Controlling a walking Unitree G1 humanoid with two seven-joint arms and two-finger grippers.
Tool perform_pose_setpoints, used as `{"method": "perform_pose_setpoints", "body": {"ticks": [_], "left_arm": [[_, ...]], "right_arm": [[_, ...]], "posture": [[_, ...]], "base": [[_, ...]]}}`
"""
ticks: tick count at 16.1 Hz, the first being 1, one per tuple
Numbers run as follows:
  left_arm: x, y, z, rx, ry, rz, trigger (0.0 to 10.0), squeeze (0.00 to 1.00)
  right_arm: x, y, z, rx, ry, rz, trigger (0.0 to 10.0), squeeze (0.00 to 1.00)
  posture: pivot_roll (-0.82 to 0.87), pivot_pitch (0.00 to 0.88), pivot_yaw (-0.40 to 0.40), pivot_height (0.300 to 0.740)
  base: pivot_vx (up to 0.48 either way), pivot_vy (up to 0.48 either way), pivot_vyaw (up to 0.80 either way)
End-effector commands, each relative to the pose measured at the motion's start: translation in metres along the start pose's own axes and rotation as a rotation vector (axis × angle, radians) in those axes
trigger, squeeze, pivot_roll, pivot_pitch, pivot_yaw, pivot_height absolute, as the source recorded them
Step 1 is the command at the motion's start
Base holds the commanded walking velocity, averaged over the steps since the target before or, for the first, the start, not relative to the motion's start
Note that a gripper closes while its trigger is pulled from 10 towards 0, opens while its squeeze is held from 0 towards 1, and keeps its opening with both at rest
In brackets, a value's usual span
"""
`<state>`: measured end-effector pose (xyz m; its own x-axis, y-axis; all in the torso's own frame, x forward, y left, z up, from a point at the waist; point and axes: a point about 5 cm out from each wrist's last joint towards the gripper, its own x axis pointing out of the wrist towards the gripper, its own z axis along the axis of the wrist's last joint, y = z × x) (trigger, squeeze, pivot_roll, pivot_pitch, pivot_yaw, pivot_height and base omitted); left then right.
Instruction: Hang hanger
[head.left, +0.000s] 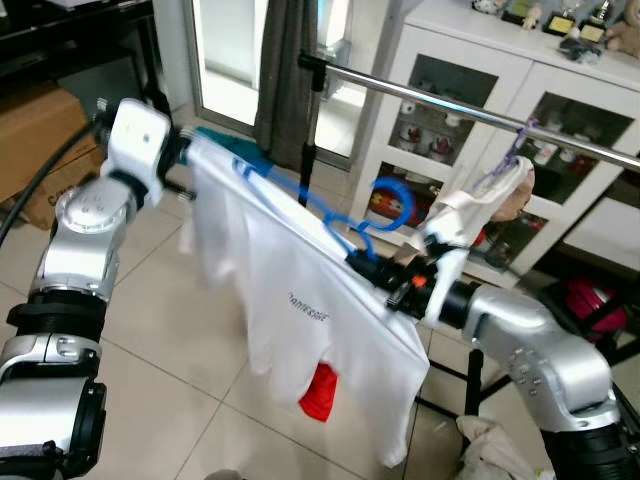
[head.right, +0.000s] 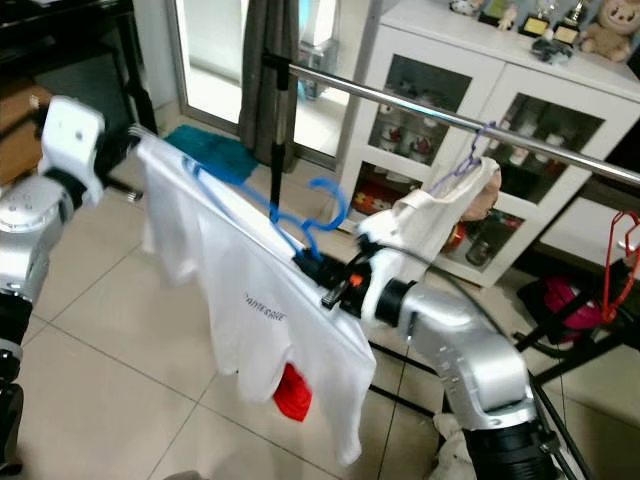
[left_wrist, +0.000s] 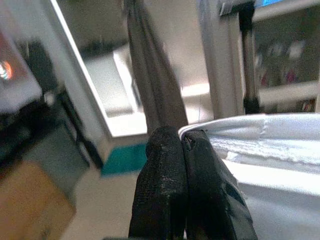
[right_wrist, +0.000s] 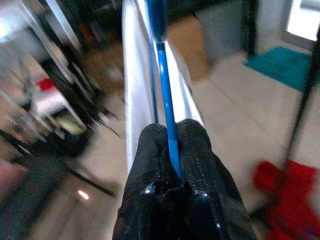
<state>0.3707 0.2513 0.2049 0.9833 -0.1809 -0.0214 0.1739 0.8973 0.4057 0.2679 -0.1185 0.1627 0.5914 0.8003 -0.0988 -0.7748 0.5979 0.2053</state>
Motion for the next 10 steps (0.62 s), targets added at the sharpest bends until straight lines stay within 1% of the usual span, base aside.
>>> {"method": "perform_pose_setpoints", "body": {"ticks": [1,2,3,4,5,6,7,8,9,10], "left_arm": [[0.001,0.01,-0.005,-0.012,0.021,0.081,0.0,0.0],[0.002,0.002,-0.012,-0.032,0.034,0.056,0.0,0.0],[0.007,-0.027,-0.016,-0.073,0.022,-0.059,0.0,0.0],[0.01,-0.057,-0.009,-0.112,-0.031,-0.194,0.0,0.0],[0.011,-0.079,-0.002,-0.127,-0.07,-0.292,0.0,0.0],[0.01,-0.104,0.006,-0.141,-0.116,-0.4,0.0,0.0],[0.009,-0.127,0.014,-0.163,-0.156,-0.482,0.0,0.0],[0.007,-0.159,0.025,-0.199,-0.2,-0.58,0.0,0.0],[0.004,-0.176,0.031,-0.22,-0.218,-0.633,0.0,0.0],[0.003,-0.18,0.032,-0.223,-0.22,-0.642,0.0,0.0]], "right_arm": [[-0.013,-0.006,0.005,0.042,-0.035,-0.006,0.0,0.0],[-0.012,-0.004,0.007,0.062,-0.058,0.013,0.0,0.0],[-0.007,-0.006,0.011,0.107,-0.11,-0.023,0.0,0.0],[0.0,-0.013,0.014,0.153,-0.153,-0.118,0.0,0.0],[0.005,-0.02,0.015,0.185,-0.188,-0.21,0.0,0.0],[0.01,-0.028,0.015,0.23,-0.224,-0.314,0.0,0.0],[0.015,-0.034,0.012,0.274,-0.249,-0.397,0.0,0.0],[0.02,-0.044,0.001,0.325,-0.249,-0.524,0.0,0.0],[0.019,-0.056,-0.011,0.363,-0.241,-0.638,0.0,0.0],[0.018,-0.06,-0.014,0.37,-0.239,-0.671,0.0,0.0]], "posture": [[-0.04,0.0,-0.137,0.74],[-0.05,0.0,-0.133,0.74],[-0.05,0.0,-0.13,0.74],[-0.05,0.0,-0.13,0.74],[-0.06,0.0,-0.128,0.74],[-0.06,0.0,-0.128,0.74],[-0.06,0.0,-0.126,0.74],[-0.06,0.0,-0.125,0.74],[-0.05,0.0,-0.122,0.74],[-0.05,0.0,-0.122,0.74]], "base": [[0.0,0.0,0.0],[0.0,0.0,0.0],[0.0,0.0,0.0],[0.0,0.0,0.0],[0.0,0.0,0.0],[0.0,0.0,0.0],[0.0,0.0,0.0],[0.0,0.0,0.0],[0.0,0.0,0.0],[0.0,0.0,0.0]]}}
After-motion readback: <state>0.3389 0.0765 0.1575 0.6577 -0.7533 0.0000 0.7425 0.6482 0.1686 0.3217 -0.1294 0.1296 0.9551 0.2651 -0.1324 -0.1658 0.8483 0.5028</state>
